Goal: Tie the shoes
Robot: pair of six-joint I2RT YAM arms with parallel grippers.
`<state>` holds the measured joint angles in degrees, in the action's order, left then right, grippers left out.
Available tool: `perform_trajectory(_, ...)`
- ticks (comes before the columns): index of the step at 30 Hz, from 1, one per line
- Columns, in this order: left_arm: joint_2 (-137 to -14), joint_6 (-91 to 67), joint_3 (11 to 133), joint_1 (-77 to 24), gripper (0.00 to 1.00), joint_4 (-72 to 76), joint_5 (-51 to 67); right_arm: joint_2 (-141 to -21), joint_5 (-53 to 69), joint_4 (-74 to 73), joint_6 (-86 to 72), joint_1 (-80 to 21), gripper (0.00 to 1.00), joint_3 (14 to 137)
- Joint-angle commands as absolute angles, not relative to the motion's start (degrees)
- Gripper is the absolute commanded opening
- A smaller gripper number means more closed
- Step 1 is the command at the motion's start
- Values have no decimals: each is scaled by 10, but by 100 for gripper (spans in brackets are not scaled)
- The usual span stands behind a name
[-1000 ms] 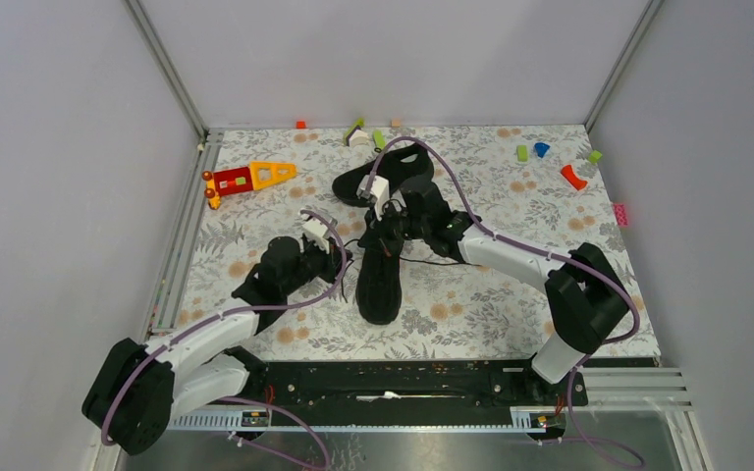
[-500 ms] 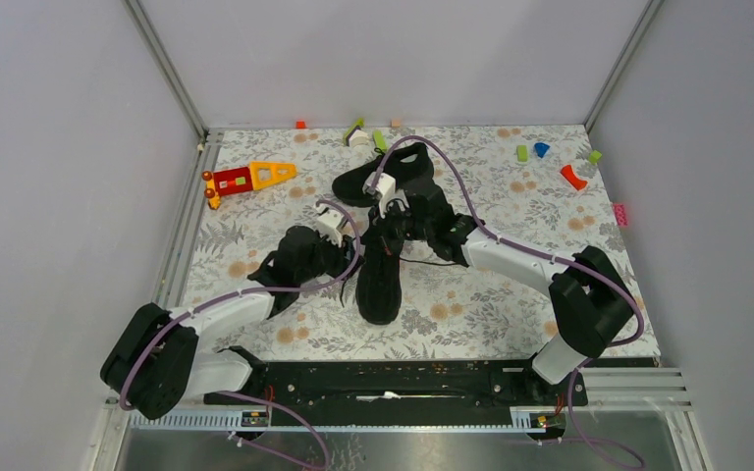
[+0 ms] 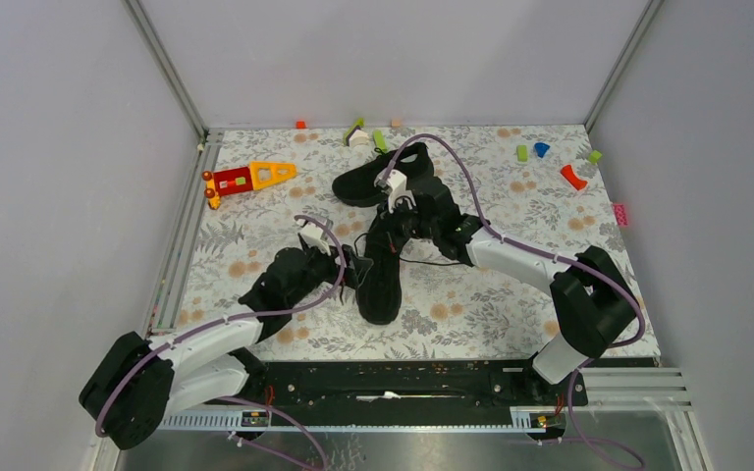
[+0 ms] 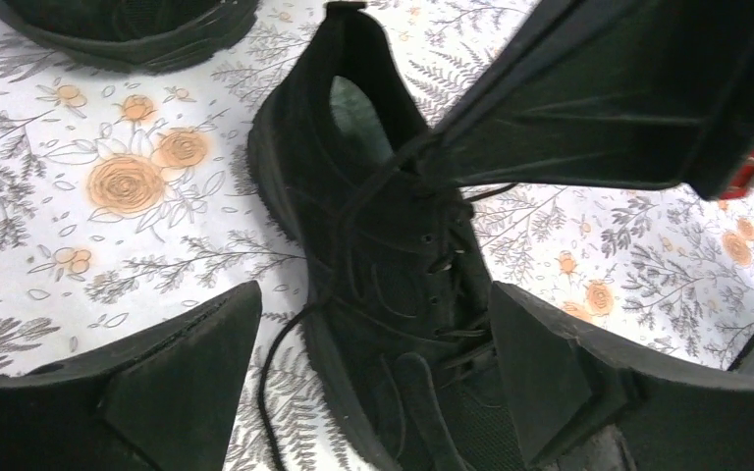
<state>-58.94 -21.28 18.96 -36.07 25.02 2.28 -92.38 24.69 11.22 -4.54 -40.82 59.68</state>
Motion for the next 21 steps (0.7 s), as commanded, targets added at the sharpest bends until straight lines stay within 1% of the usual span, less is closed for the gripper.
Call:
perform_trajectory(1,-596,-208,194,-404,95,331,-55,-902,243,124,-83,-403,0,615)
perform_trajectory(4,-616,-200,195,-430,92,367,-94,-903,244,123,-91,-403,0,617)
perform_trajectory(6,-641,-192,203,-439,84,384,-109,-902,245,123,-94,-403,1,618)
perform_trajectory(8,-662,-185,217,-446,81,393,-119,-903,244,123,-98,-402,1,618)
perform_trajectory(13,-698,-183,237,-459,78,408,-169,-903,241,117,-111,-403,1,621)
perform_trajectory(21,-719,-196,245,-462,72,438,-184,-904,246,115,-123,-403,3,623)
